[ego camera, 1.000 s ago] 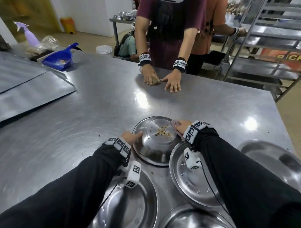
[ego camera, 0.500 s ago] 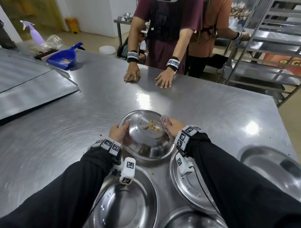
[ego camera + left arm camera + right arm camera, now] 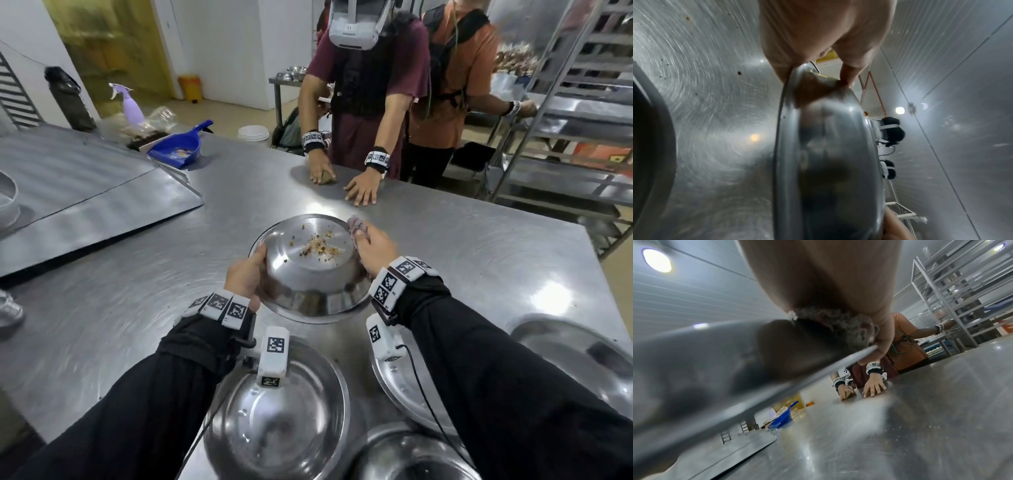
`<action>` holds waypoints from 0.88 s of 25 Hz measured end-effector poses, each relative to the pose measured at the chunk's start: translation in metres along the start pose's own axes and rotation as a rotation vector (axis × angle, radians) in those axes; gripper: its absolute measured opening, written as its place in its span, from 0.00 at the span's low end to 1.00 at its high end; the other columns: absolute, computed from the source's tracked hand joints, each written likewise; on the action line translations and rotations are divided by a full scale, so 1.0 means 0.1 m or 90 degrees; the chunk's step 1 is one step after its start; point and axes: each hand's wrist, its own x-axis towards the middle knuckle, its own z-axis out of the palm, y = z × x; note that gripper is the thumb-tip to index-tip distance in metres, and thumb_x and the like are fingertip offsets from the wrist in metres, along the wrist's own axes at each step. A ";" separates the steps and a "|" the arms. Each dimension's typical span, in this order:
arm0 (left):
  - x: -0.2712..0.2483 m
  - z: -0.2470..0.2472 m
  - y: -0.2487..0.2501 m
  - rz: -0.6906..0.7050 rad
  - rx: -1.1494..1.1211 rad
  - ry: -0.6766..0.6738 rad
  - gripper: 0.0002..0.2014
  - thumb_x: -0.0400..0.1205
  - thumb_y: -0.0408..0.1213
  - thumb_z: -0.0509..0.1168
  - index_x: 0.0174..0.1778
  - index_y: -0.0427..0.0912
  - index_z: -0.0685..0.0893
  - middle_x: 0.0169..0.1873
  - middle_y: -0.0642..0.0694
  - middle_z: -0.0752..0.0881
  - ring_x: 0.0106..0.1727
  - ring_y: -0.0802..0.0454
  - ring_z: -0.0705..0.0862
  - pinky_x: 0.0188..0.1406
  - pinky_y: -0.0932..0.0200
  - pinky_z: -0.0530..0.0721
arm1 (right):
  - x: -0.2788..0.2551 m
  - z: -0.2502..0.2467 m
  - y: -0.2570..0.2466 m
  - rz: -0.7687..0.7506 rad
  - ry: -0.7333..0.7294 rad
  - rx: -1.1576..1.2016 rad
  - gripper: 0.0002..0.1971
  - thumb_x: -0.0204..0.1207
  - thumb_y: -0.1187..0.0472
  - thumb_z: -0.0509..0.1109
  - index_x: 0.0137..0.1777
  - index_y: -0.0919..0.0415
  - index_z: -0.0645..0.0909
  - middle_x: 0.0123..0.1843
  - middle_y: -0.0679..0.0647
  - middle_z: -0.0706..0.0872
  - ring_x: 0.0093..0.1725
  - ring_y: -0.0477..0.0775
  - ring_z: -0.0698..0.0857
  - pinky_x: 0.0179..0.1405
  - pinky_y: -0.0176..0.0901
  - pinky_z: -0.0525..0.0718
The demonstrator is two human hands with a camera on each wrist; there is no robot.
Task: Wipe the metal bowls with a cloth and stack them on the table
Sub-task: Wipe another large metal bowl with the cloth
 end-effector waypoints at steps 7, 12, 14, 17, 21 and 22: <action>-0.88 0.32 -0.11 0.038 0.017 -0.040 0.31 0.67 0.62 0.77 0.54 0.39 0.88 0.48 0.40 0.91 0.51 0.39 0.88 0.53 0.44 0.88 | -0.65 -0.75 0.19 0.017 0.048 -0.027 0.21 0.86 0.53 0.53 0.72 0.61 0.73 0.68 0.66 0.78 0.68 0.67 0.75 0.72 0.57 0.68; -1.69 0.77 -0.42 0.025 0.051 -0.082 0.48 0.48 0.71 0.80 0.55 0.38 0.88 0.48 0.38 0.91 0.54 0.37 0.88 0.57 0.39 0.86 | -1.43 -1.51 0.55 0.031 0.086 -0.037 0.20 0.84 0.50 0.54 0.68 0.58 0.77 0.62 0.66 0.81 0.63 0.69 0.79 0.66 0.60 0.73; -1.96 0.96 -0.62 0.016 0.061 -0.115 0.49 0.54 0.73 0.76 0.61 0.37 0.85 0.51 0.42 0.90 0.53 0.41 0.88 0.58 0.43 0.86 | -1.77 -1.82 0.72 0.054 0.093 -0.071 0.20 0.85 0.50 0.53 0.69 0.59 0.75 0.64 0.66 0.80 0.64 0.68 0.78 0.66 0.57 0.73; -2.60 1.35 -0.93 0.027 0.082 -0.186 0.27 0.81 0.58 0.65 0.64 0.38 0.80 0.54 0.40 0.86 0.51 0.42 0.86 0.55 0.46 0.86 | -2.39 -2.38 1.05 0.090 0.122 -0.105 0.20 0.86 0.51 0.52 0.68 0.62 0.76 0.65 0.66 0.80 0.64 0.66 0.78 0.65 0.53 0.73; -3.14 1.86 -1.38 -0.001 0.121 -0.275 0.25 0.83 0.57 0.61 0.64 0.39 0.80 0.52 0.41 0.85 0.51 0.42 0.86 0.55 0.45 0.86 | -3.11 -2.99 1.55 0.142 0.181 -0.132 0.21 0.85 0.50 0.52 0.67 0.63 0.76 0.66 0.67 0.79 0.65 0.68 0.77 0.66 0.54 0.73; -3.25 2.01 -1.49 -0.010 0.134 -0.302 0.26 0.83 0.57 0.61 0.65 0.38 0.79 0.52 0.41 0.85 0.51 0.41 0.85 0.57 0.43 0.86 | -3.29 -3.15 1.68 0.161 0.200 -0.133 0.21 0.85 0.50 0.52 0.67 0.61 0.76 0.67 0.67 0.78 0.65 0.68 0.77 0.67 0.56 0.73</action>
